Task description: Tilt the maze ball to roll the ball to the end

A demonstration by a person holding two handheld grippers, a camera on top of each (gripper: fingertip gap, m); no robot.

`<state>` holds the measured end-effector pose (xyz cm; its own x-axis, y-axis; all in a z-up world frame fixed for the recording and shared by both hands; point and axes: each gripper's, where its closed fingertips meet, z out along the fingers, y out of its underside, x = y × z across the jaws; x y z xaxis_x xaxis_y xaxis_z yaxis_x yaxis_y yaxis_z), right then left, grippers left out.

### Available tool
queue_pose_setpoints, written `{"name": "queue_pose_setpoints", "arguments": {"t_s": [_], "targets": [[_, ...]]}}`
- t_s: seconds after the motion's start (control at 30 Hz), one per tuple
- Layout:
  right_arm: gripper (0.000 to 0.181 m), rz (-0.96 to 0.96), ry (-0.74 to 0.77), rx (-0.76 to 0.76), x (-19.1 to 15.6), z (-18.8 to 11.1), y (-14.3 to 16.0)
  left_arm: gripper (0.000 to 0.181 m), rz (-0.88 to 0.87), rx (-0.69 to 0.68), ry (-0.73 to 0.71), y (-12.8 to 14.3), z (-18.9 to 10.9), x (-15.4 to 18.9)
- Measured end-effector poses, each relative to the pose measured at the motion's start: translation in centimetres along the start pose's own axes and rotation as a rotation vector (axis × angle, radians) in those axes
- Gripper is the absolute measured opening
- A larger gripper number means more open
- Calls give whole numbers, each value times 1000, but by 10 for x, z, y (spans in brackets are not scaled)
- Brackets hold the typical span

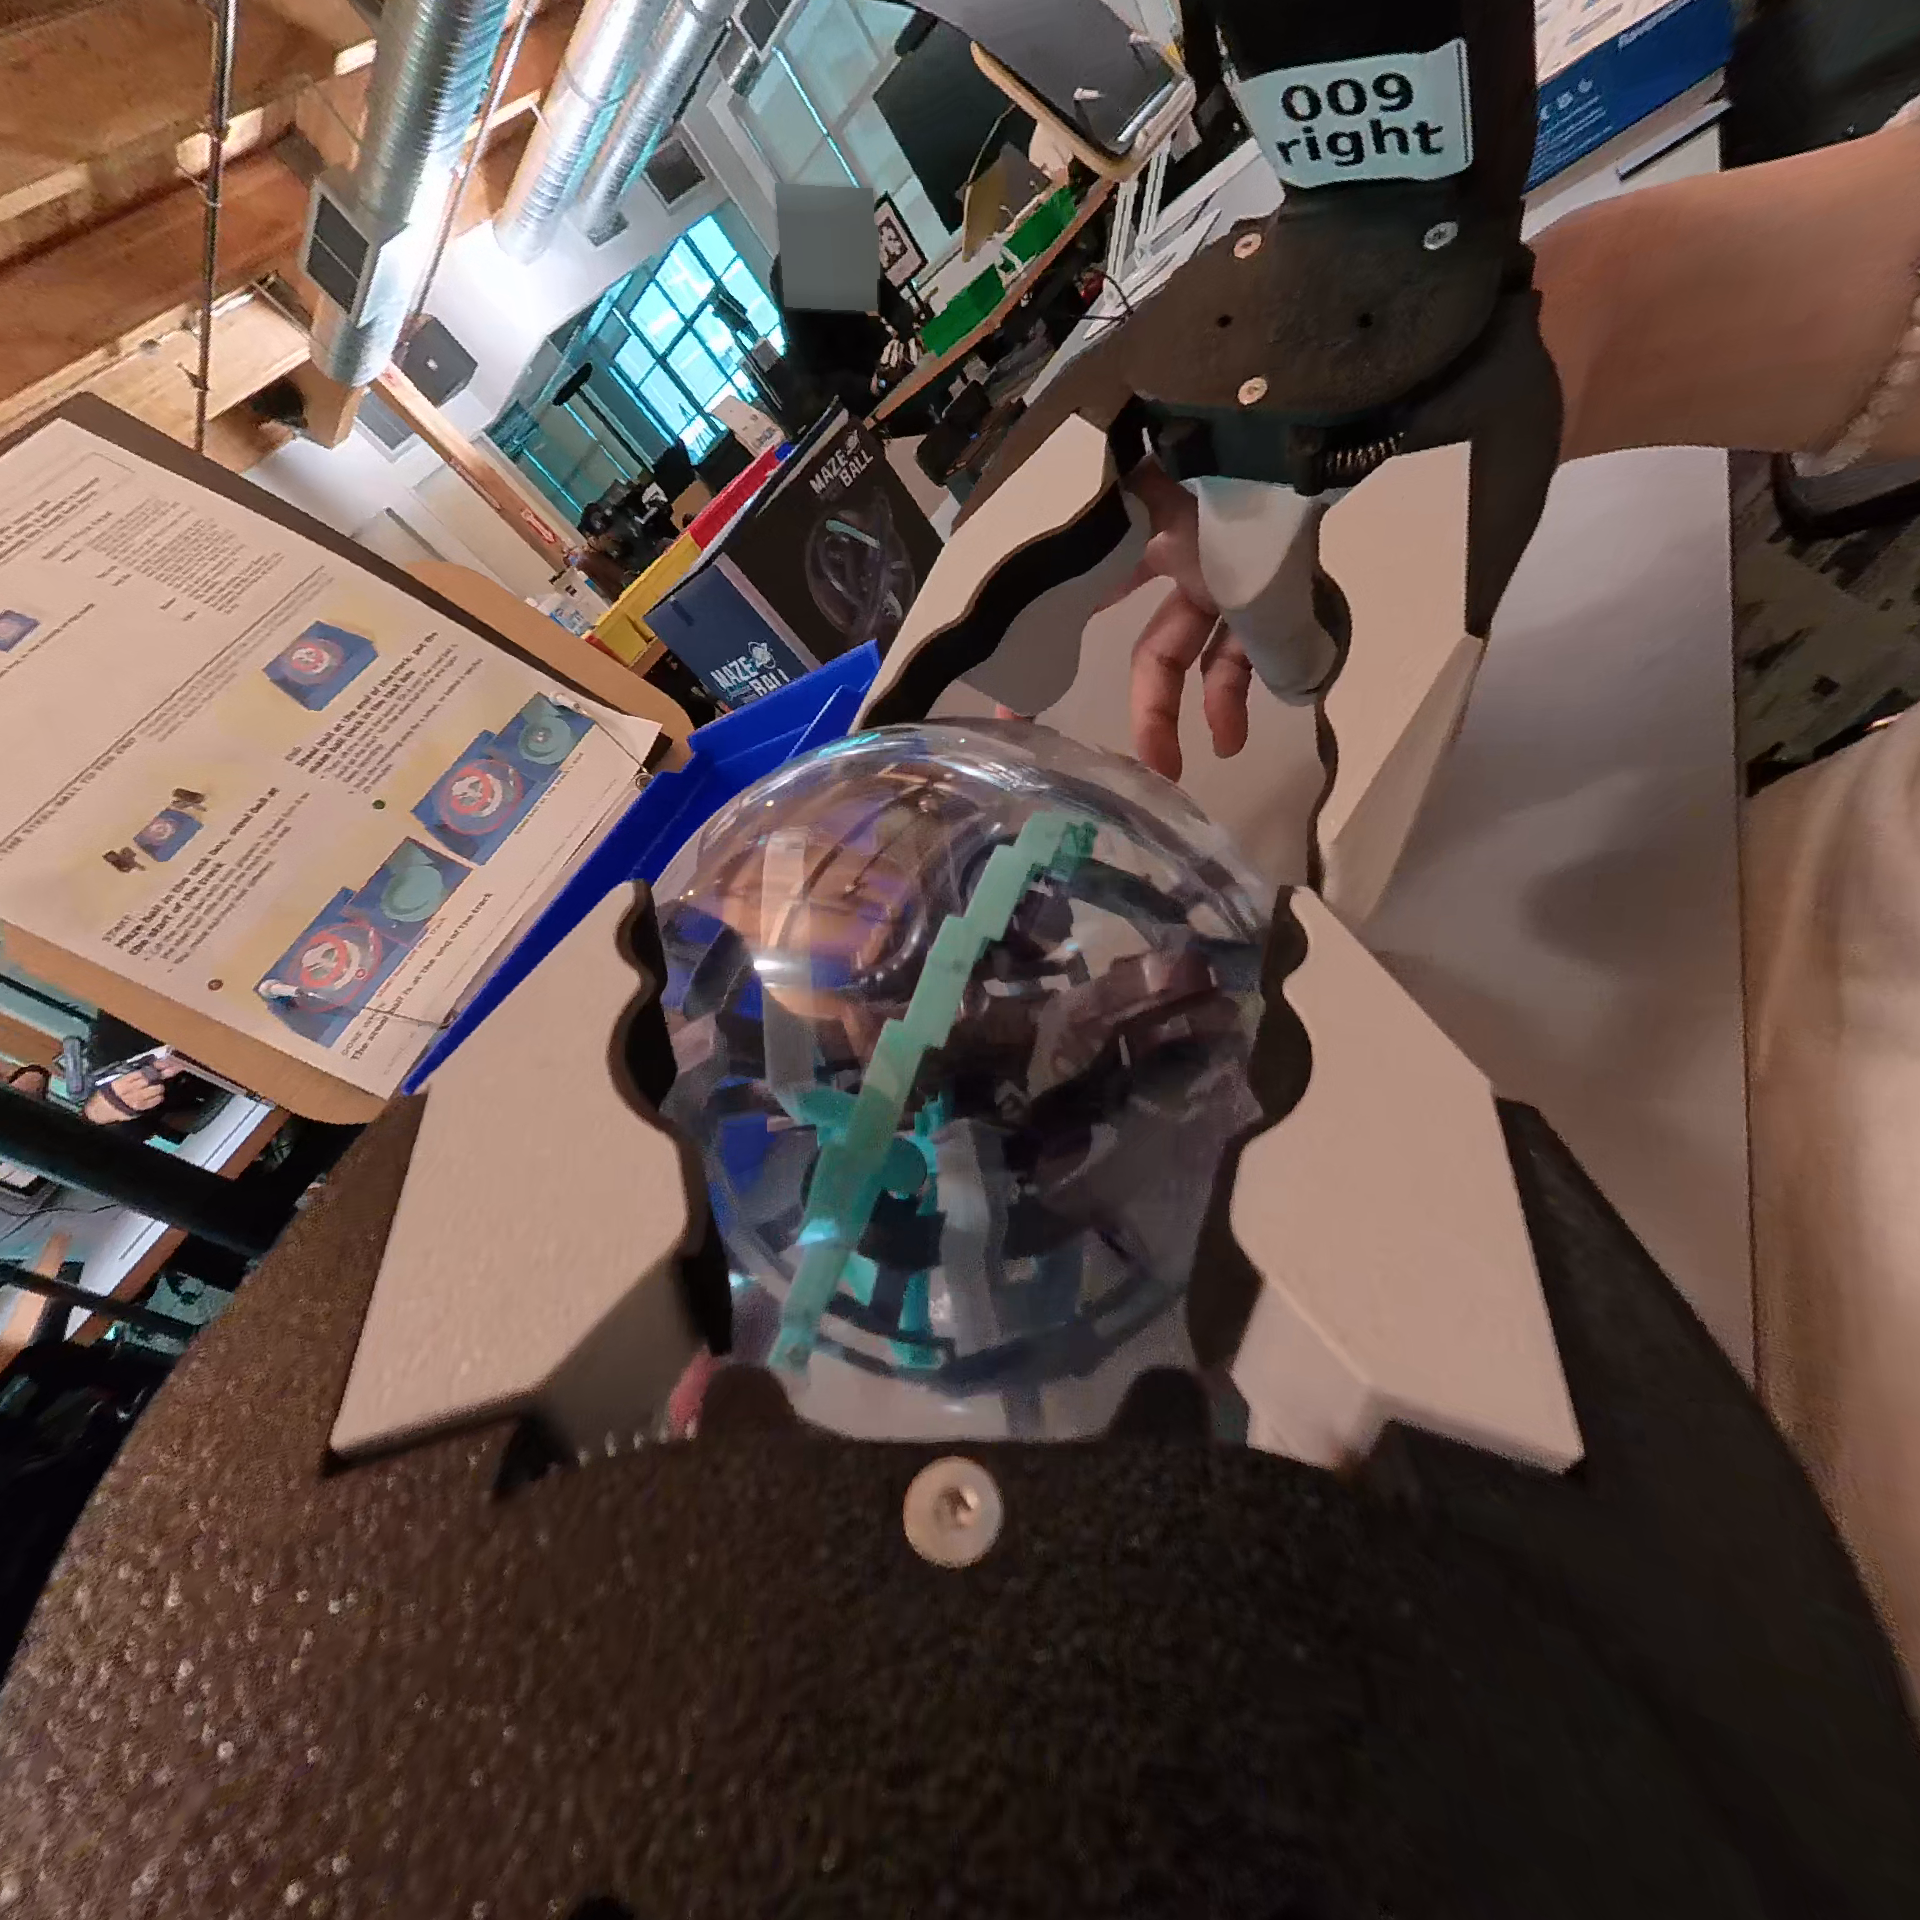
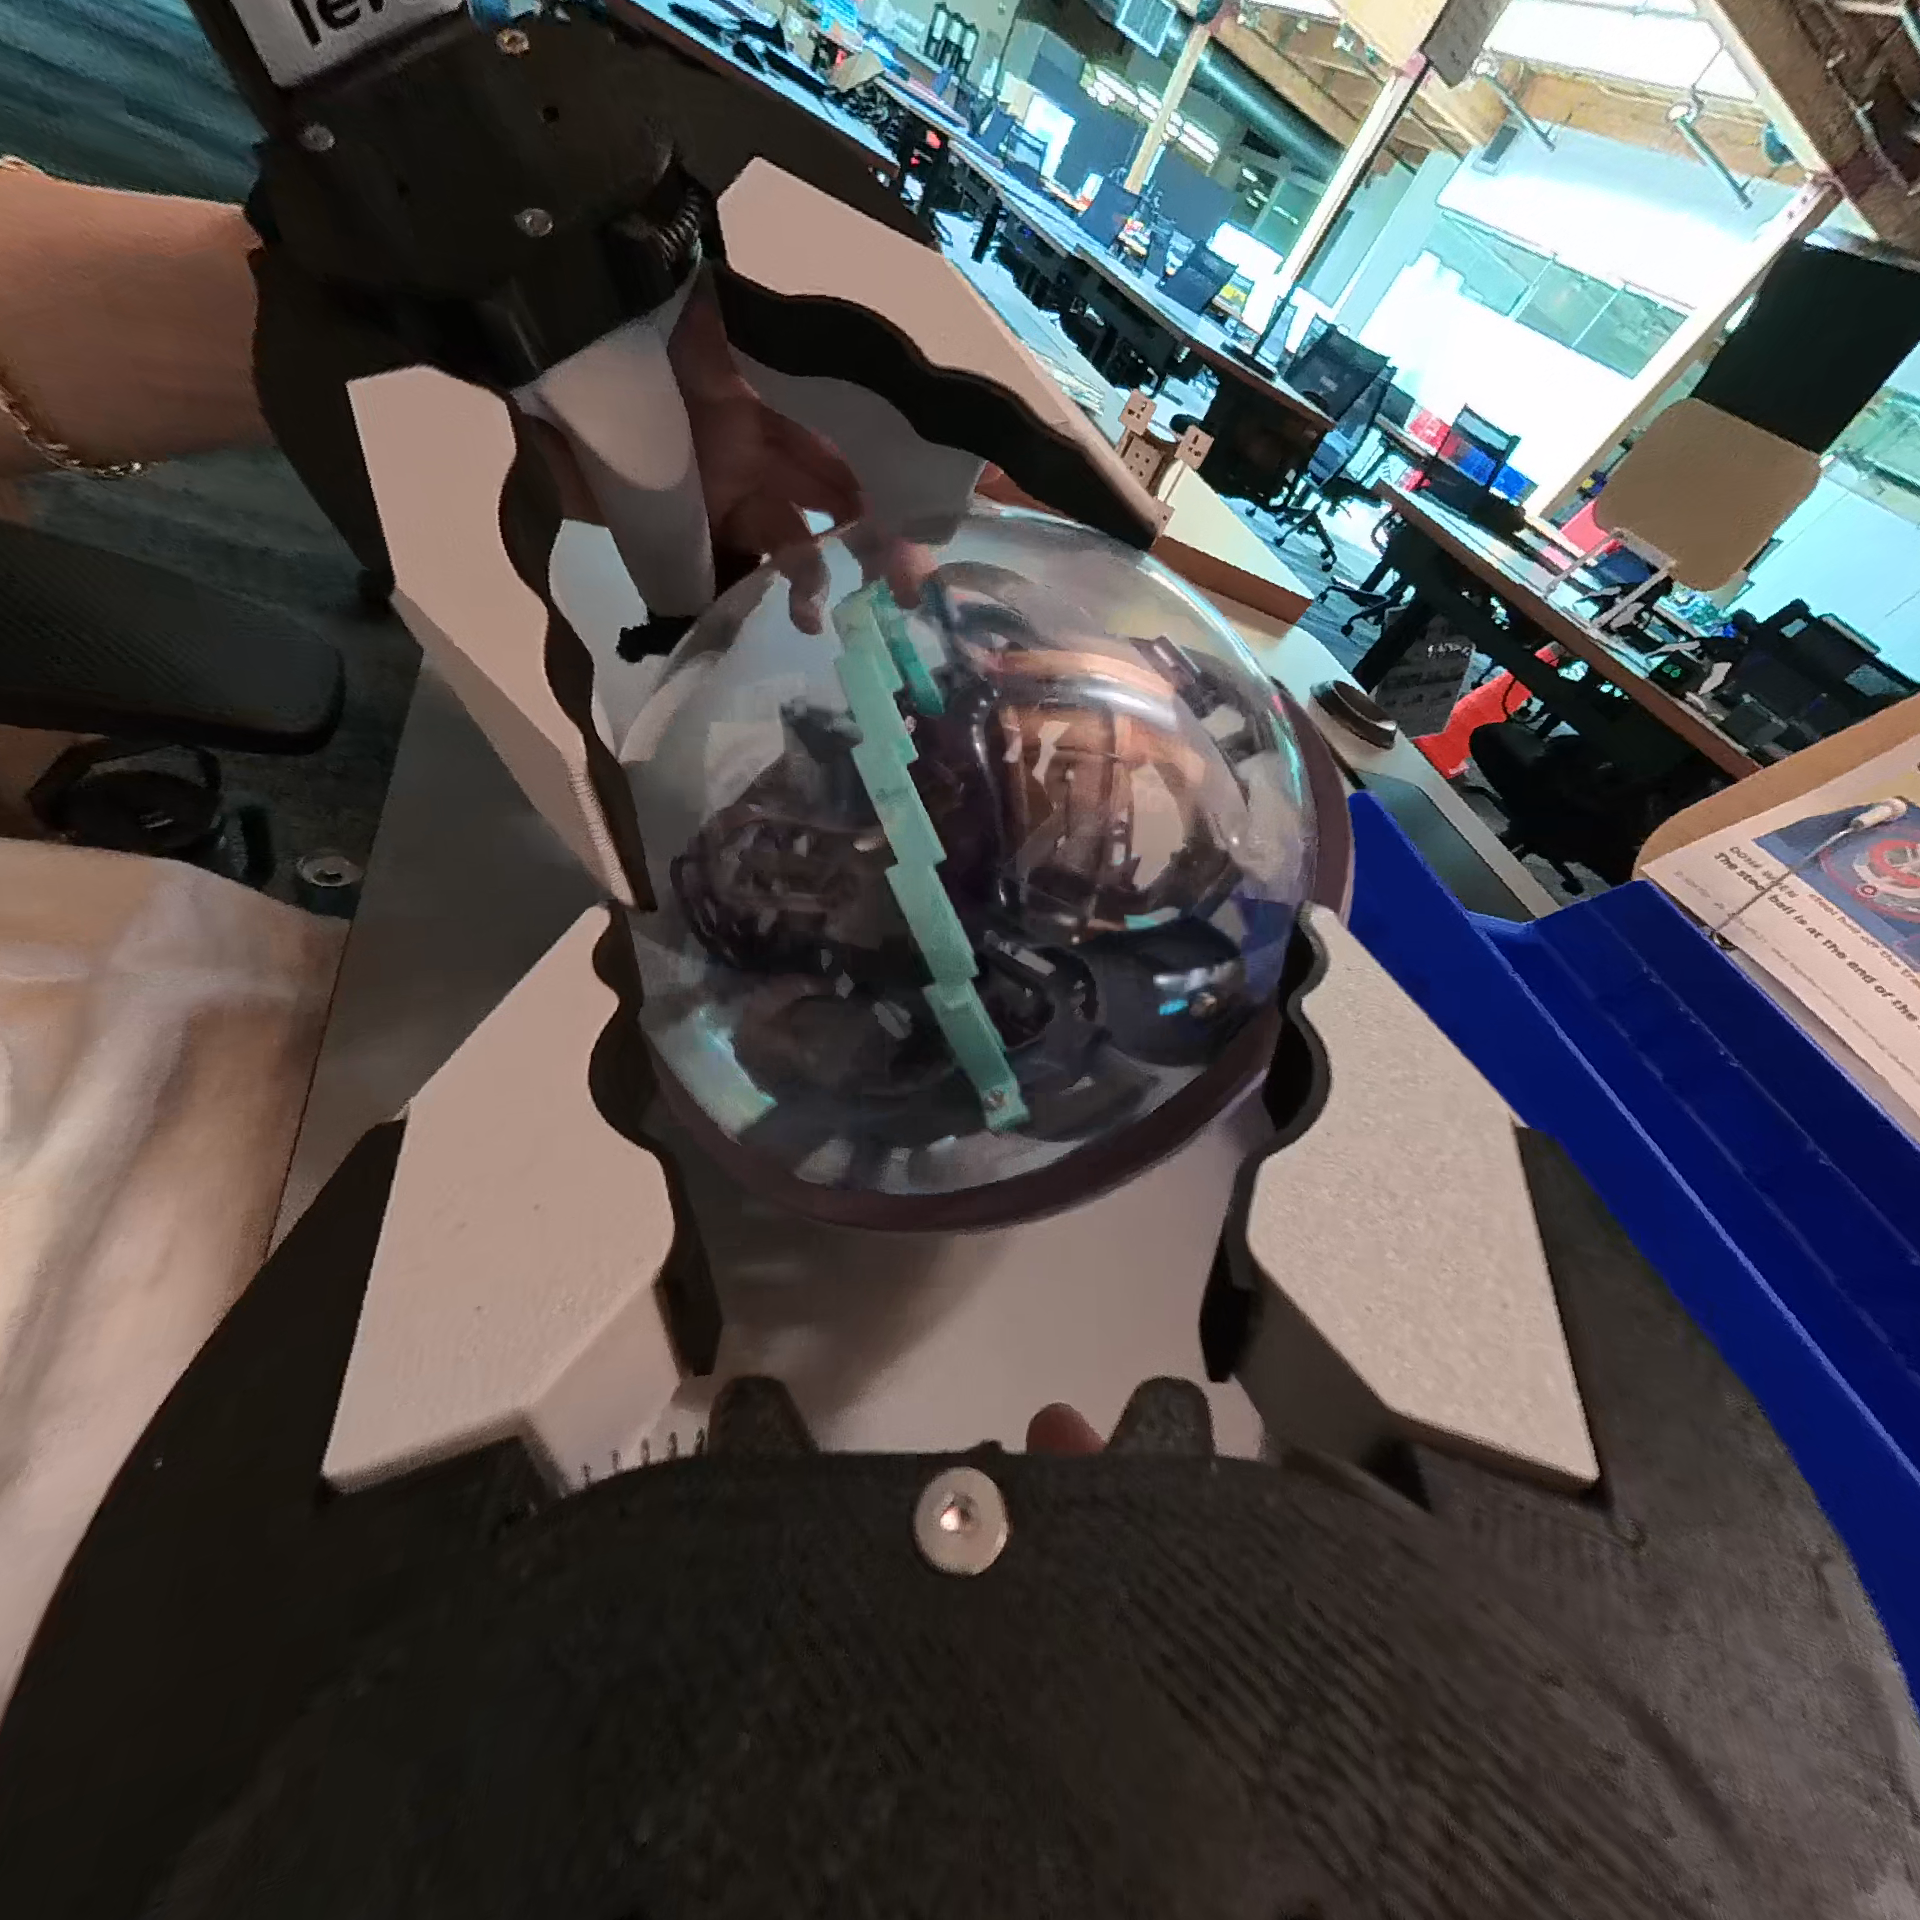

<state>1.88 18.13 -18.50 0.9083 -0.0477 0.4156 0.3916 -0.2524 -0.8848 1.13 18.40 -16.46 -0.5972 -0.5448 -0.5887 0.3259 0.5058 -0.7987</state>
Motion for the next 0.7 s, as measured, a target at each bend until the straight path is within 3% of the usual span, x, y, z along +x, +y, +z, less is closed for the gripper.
{"name": "queue_pose_setpoints", "arguments": {"t_s": [0.33,0.7], "targets": [[128,10,-29,18,2,7,0,121,-14,15,-44,0,1,-7],[129,40,-35,52,5,0,6,114,27,20,-25,-4,7,-1]]}}
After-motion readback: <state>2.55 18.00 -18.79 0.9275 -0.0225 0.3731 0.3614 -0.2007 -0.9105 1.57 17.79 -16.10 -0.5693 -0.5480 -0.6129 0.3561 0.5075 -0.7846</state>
